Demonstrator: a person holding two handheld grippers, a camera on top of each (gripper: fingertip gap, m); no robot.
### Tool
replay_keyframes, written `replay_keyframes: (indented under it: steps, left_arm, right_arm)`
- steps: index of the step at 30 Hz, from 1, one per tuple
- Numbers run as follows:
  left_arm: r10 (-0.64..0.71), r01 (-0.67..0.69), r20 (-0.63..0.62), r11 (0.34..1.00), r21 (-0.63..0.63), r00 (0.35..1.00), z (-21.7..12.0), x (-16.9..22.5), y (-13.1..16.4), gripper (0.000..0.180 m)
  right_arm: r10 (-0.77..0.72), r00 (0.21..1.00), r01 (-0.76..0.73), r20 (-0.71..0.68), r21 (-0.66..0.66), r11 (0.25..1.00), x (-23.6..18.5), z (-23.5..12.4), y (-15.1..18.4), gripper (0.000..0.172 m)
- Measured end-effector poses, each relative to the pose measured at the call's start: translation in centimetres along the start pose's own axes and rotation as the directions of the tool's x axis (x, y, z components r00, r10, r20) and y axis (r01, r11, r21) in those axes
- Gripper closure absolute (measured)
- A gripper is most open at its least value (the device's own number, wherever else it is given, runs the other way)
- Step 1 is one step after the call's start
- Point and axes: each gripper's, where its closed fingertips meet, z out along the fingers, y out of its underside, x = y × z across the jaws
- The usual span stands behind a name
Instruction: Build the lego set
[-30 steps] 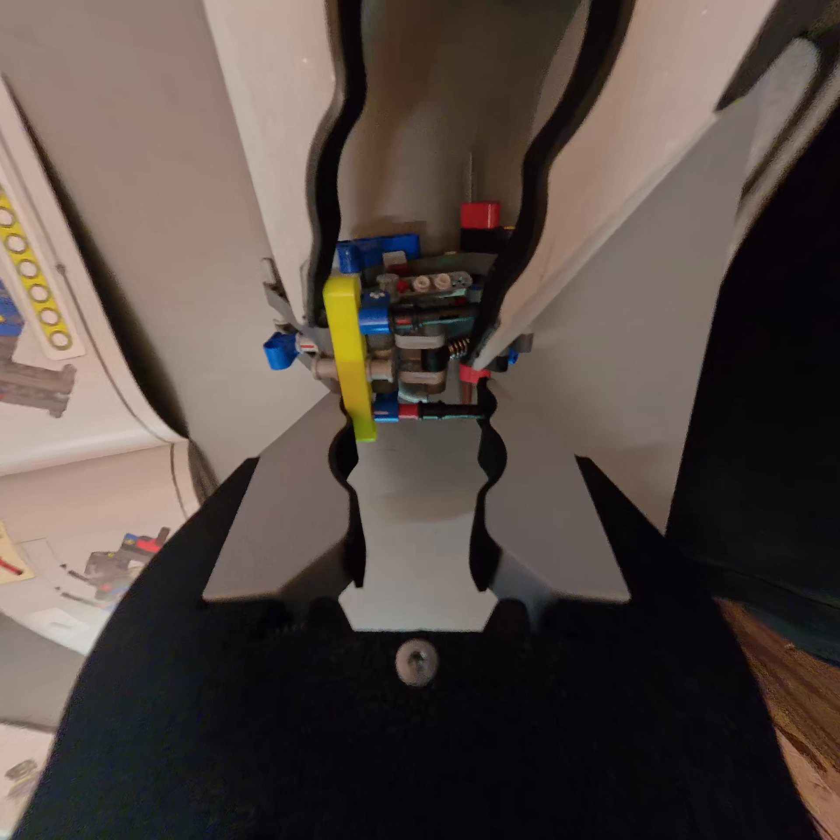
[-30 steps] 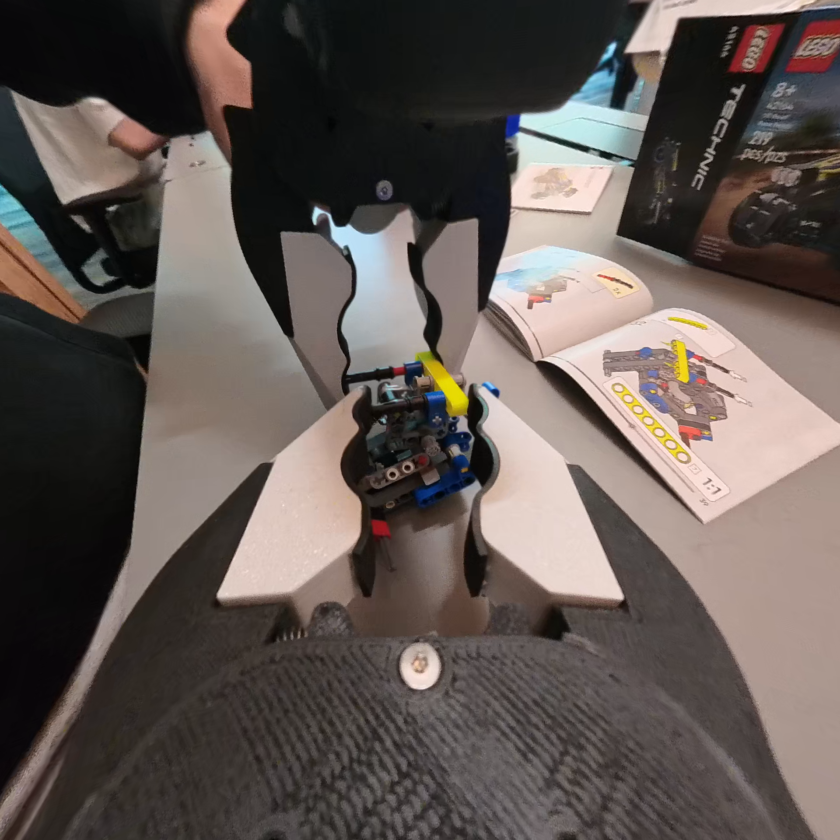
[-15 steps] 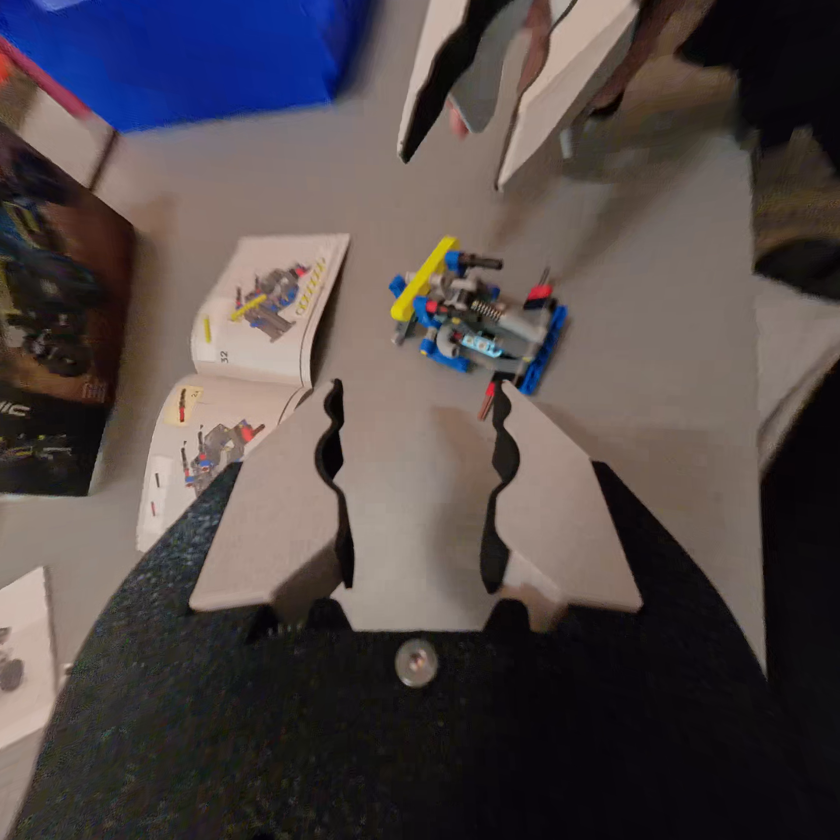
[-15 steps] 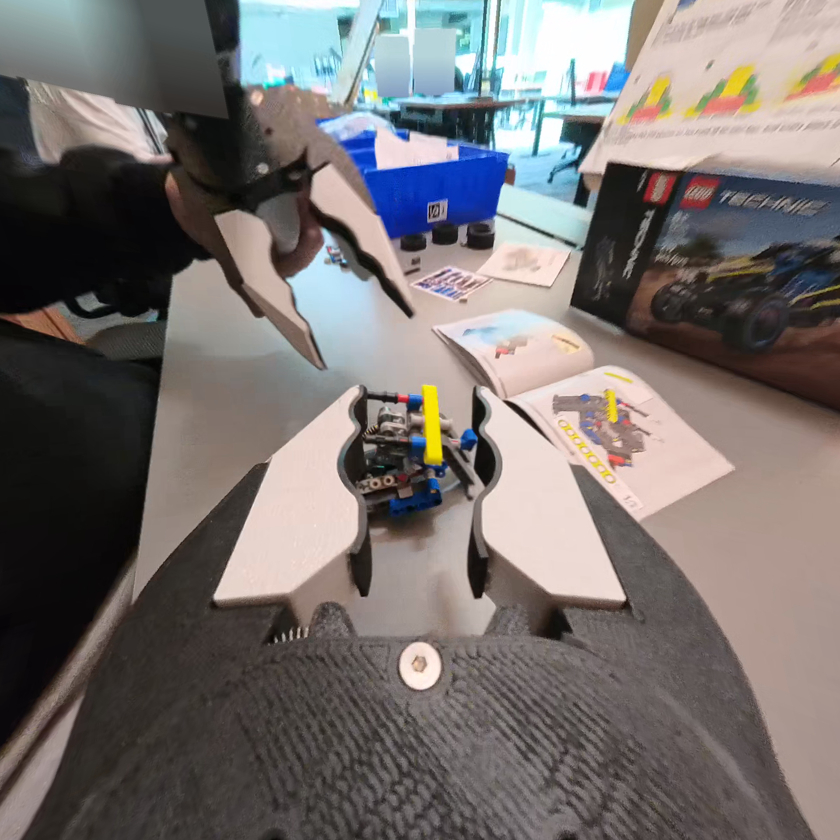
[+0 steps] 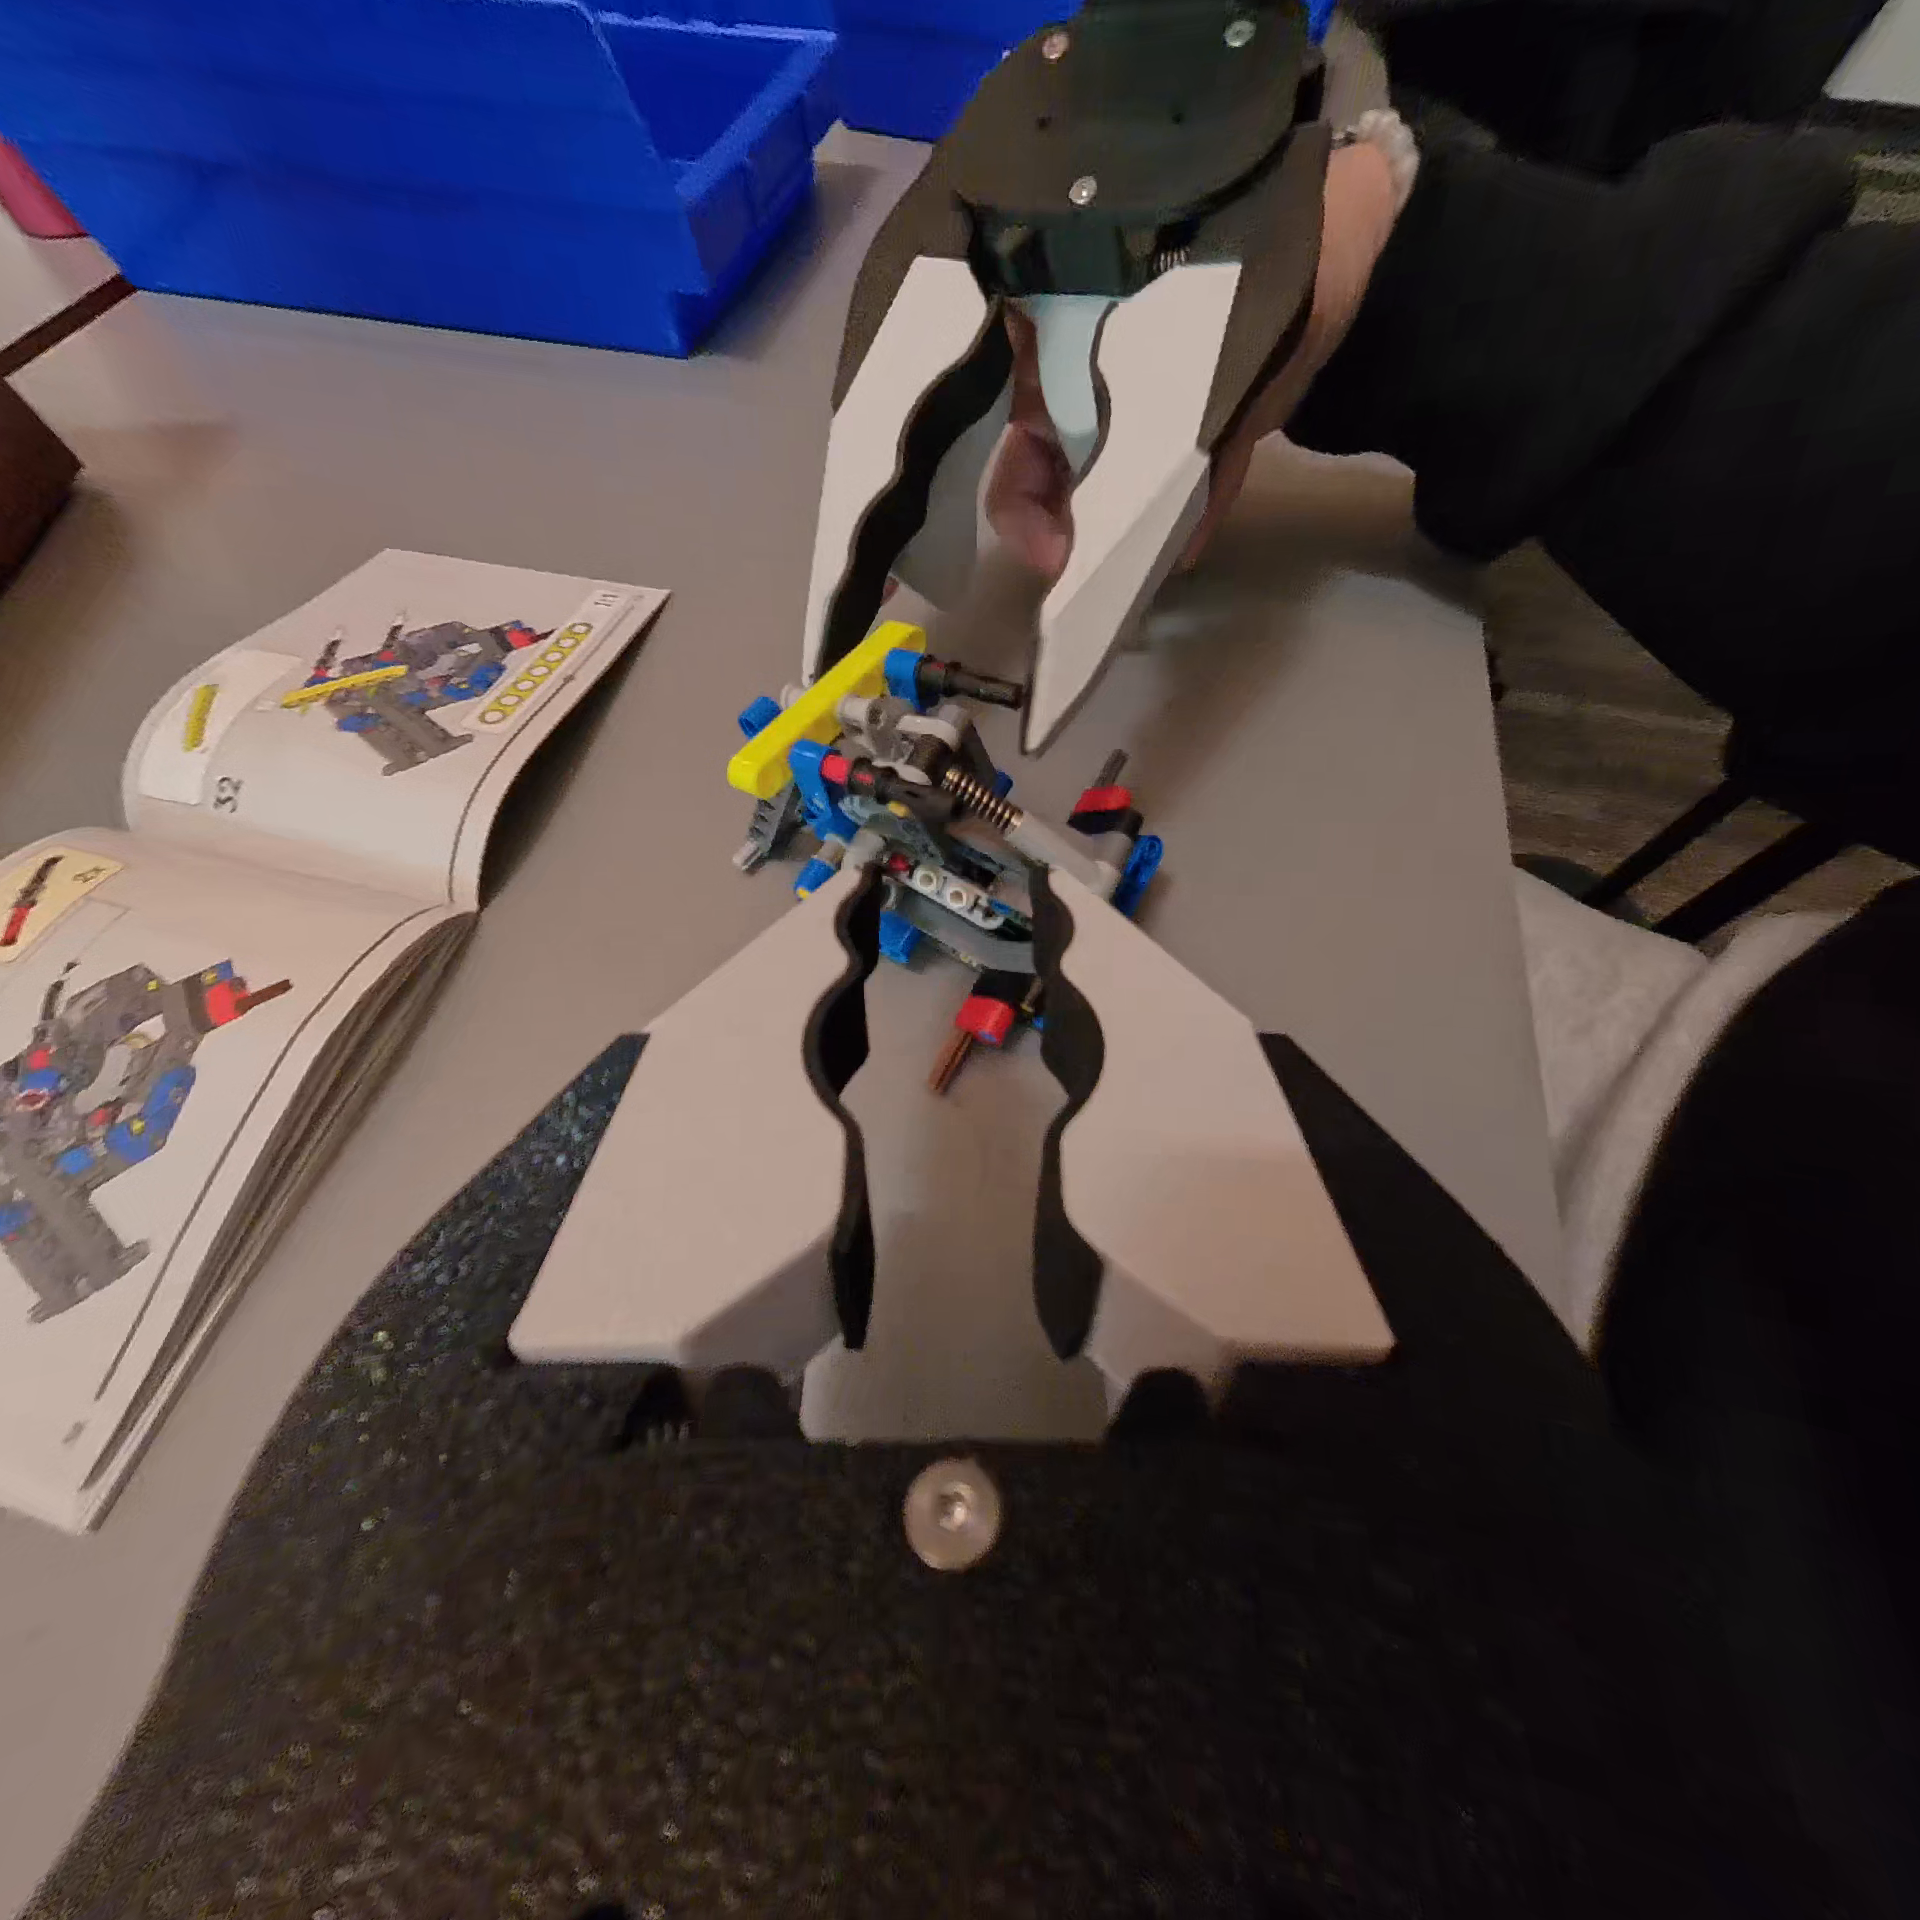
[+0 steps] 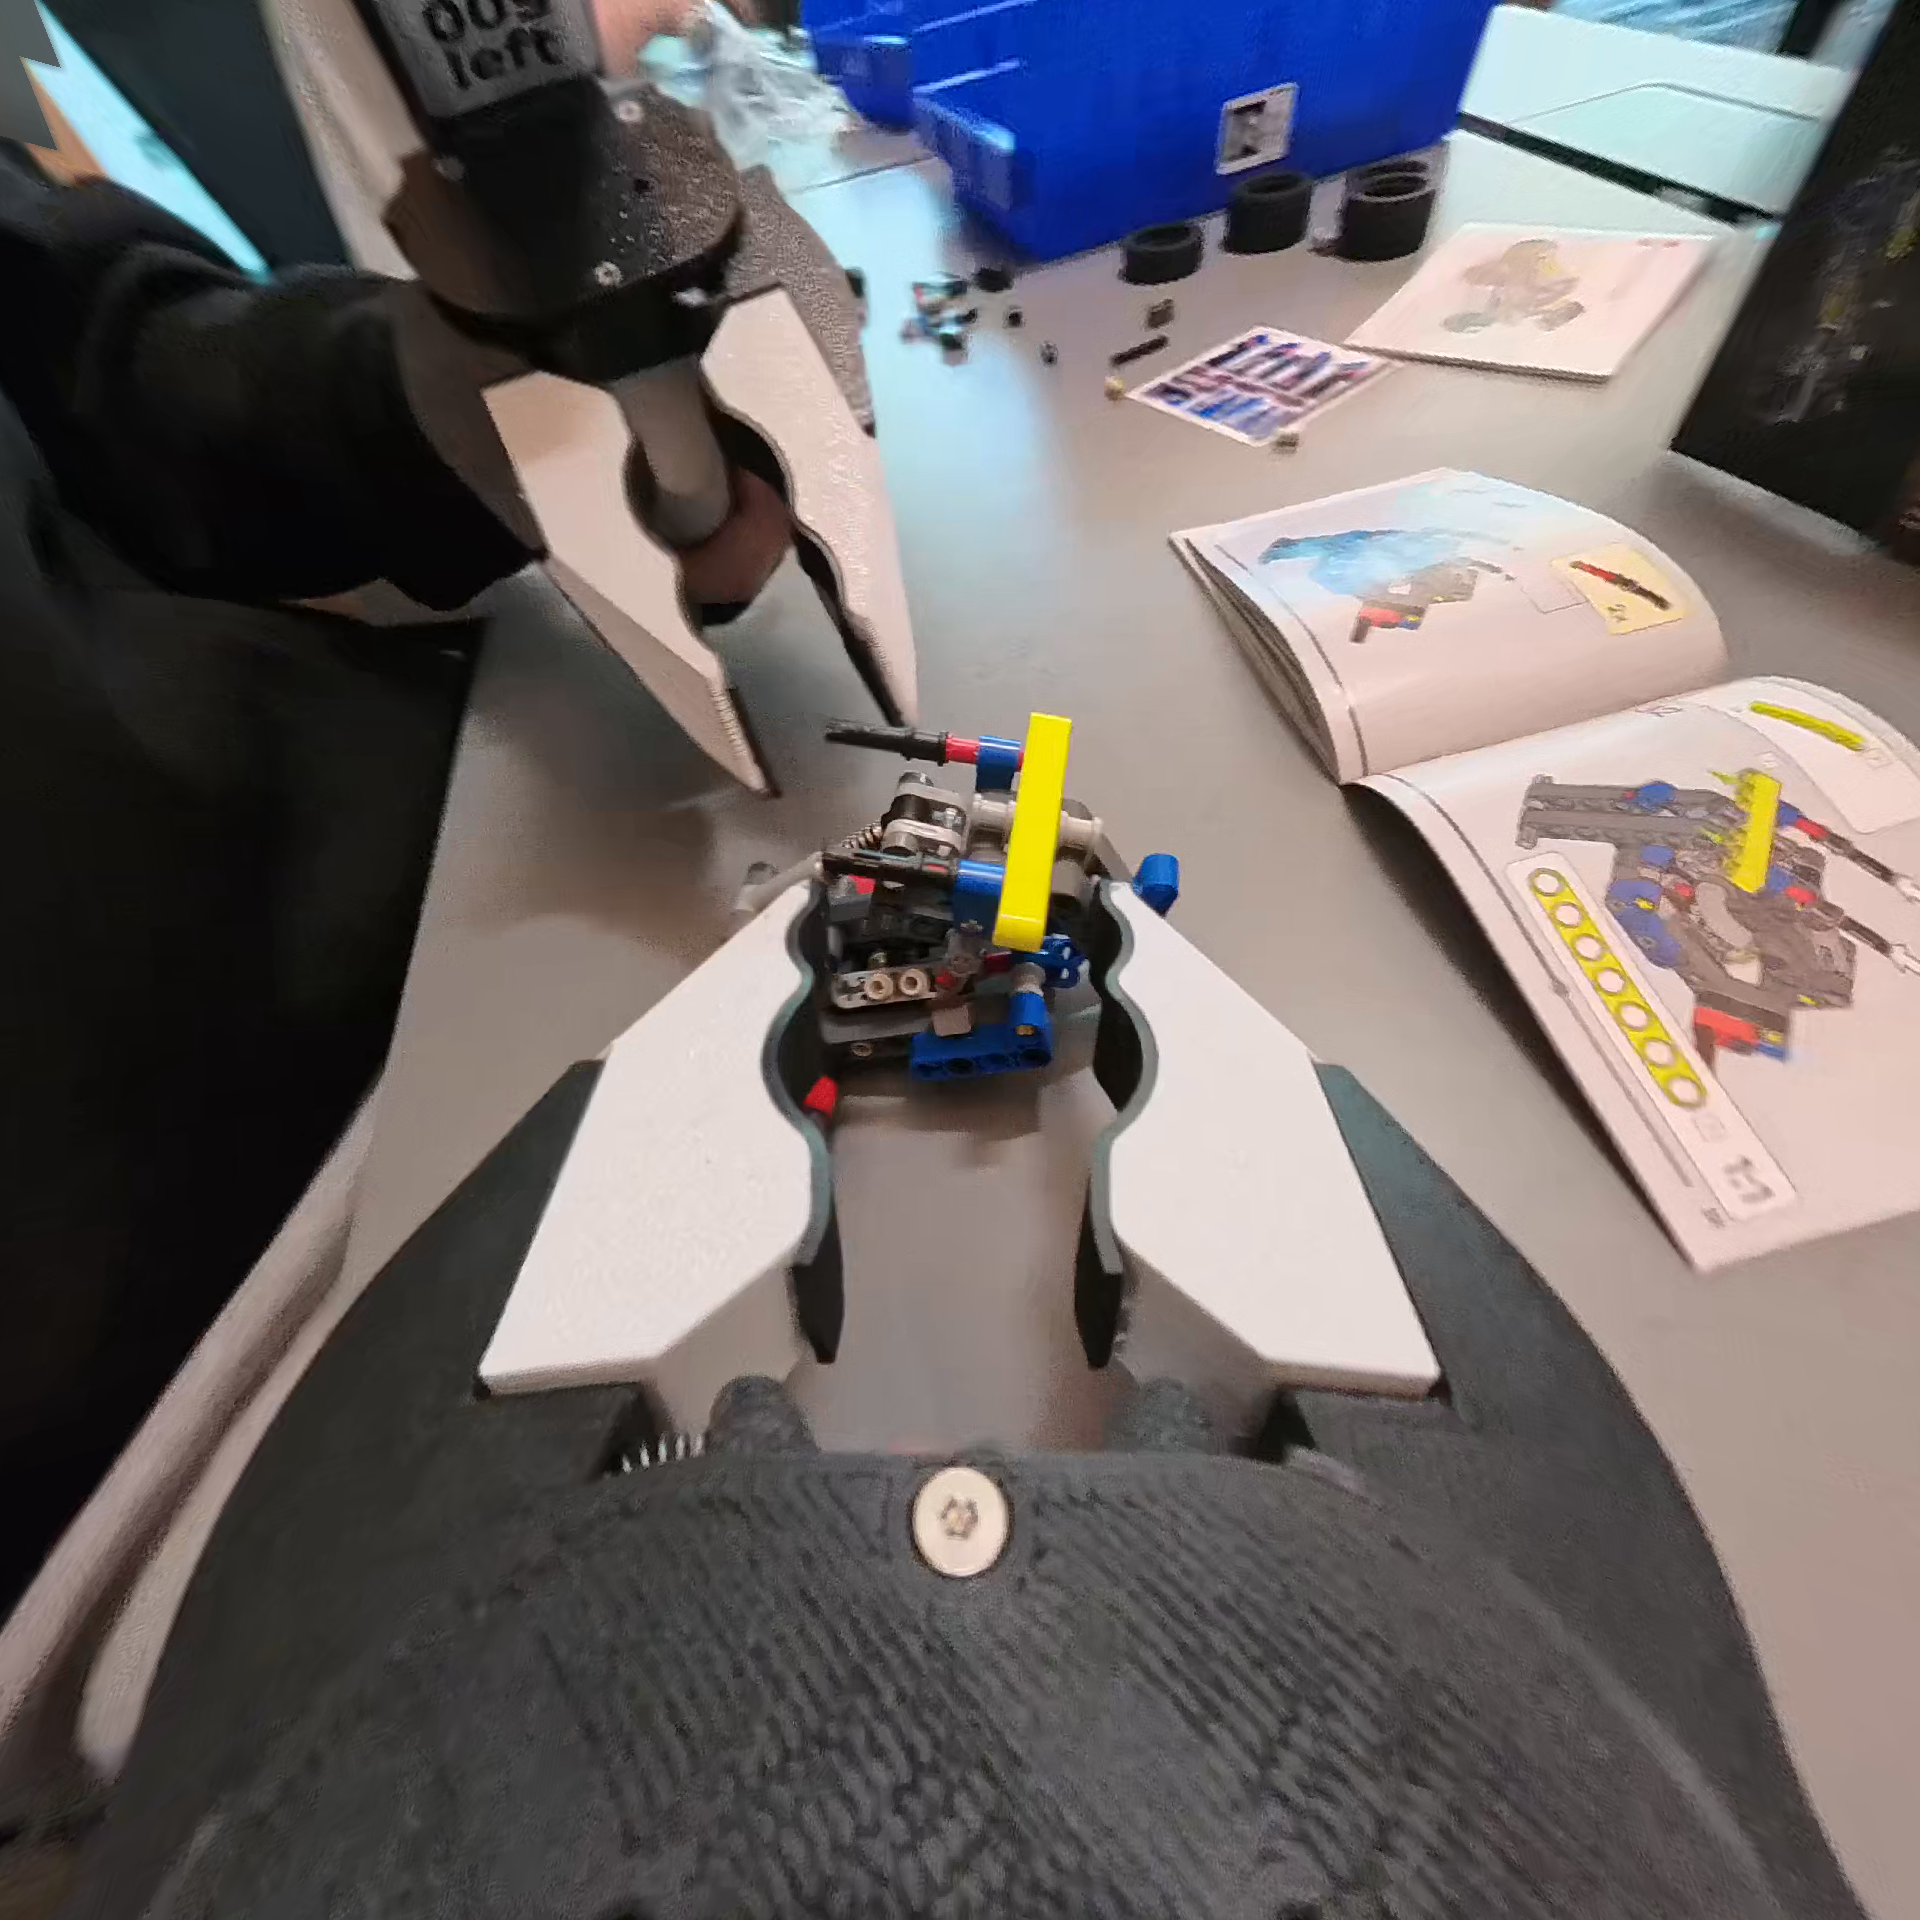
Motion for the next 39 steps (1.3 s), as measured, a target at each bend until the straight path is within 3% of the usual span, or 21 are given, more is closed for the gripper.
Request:
replay_keyframes:
  steps: [4, 7, 10, 13, 16, 18, 20, 23, 26, 29, 36, 39]
  left_arm:
    - [0.025, -0.025, -0.009, 0.999, -0.031, 1.000, 0.1, -0.2, 0.2, 0.152]
    - [0.070, -0.070, 0.012, 0.997, -0.016, 0.997, -0.1, -0.6, 0.2, 0.159]
    - [0.098, -0.098, 0.013, 0.995, -0.014, 0.995, -0.8, -1.5, 0.6, 0.171]
    - [0.119, -0.119, -0.012, 0.992, -0.030, 0.993, -1.9, -2.3, 1.3, 0.174]
    - [0.145, -0.147, -0.095, 0.989, -0.011, 0.985, -2.9, -1.5, 1.4, 0.169]
    - [0.193, -0.191, -0.109, 0.981, 0.027, 0.975, -3.4, -1.2, 0.8, 0.167]
    - [0.234, -0.230, -0.109, 0.972, 0.043, 0.966, -3.5, -1.5, 0.6, 0.166]
    - [0.209, -0.200, -0.129, 0.977, 0.079, 0.969, -3.2, -2.1, -0.2, 0.172]
    - [0.140, -0.111, -0.216, 0.984, 0.142, 0.966, -3.0, -1.6, -1.6, 0.166]
    - [0.123, -0.110, -0.259, 0.992, 0.064, 0.958, -2.3, -1.5, -0.8, 0.162]
    - [0.112, -0.112, -0.272, 0.994, 0.015, 0.956, -0.7, -1.0, -0.1, 0.176]
    - [0.139, -0.140, -0.258, 0.990, 0.014, 0.956, -0.6, -1.1, -0.1, 0.176]
  right_arm:
    - [0.051, 0.971, -0.048, -0.232, 0.021, 0.999, -0.3, 0.5, 0.1, 0.130]
    - [0.080, 0.906, -0.074, -0.416, 0.031, 0.997, -1.5, 1.1, 0.2, 0.131]
    - [0.119, 0.862, -0.113, -0.493, 0.042, 0.993, -3.4, 1.8, 0.3, 0.121]
    - [0.130, 0.891, -0.144, -0.436, 0.002, 0.990, -5.4, 1.6, 0.5, 0.134]
    - [0.147, 0.844, -0.147, -0.516, 0.042, 0.988, -3.6, -1.3, -0.1, 0.131]
    - [0.123, 0.886, -0.088, -0.448, 0.098, 0.991, -3.6, -1.6, -1.7, 0.137]
    - [0.084, 0.922, -0.060, -0.378, 0.073, 0.995, -2.9, -1.3, -1.8, 0.140]
    - [-0.067, 0.960, 0.058, -0.271, -0.040, 0.998, -1.2, -0.7, -0.8, 0.137]
    - [-0.165, 0.971, 0.156, -0.175, -0.069, 0.985, -0.8, 0.2, -0.7, 0.153]
    - [-0.274, 0.944, 0.265, -0.183, -0.069, 0.962, -0.2, 1.2, -0.8, 0.155]
    - [-0.286, 0.948, 0.293, -0.140, 0.030, 0.956, -1.1, 1.9, -1.5, 0.165]
    - [-0.189, 0.969, 0.188, -0.157, -0.026, 0.982, -0.8, 0.9, -0.8, 0.147]
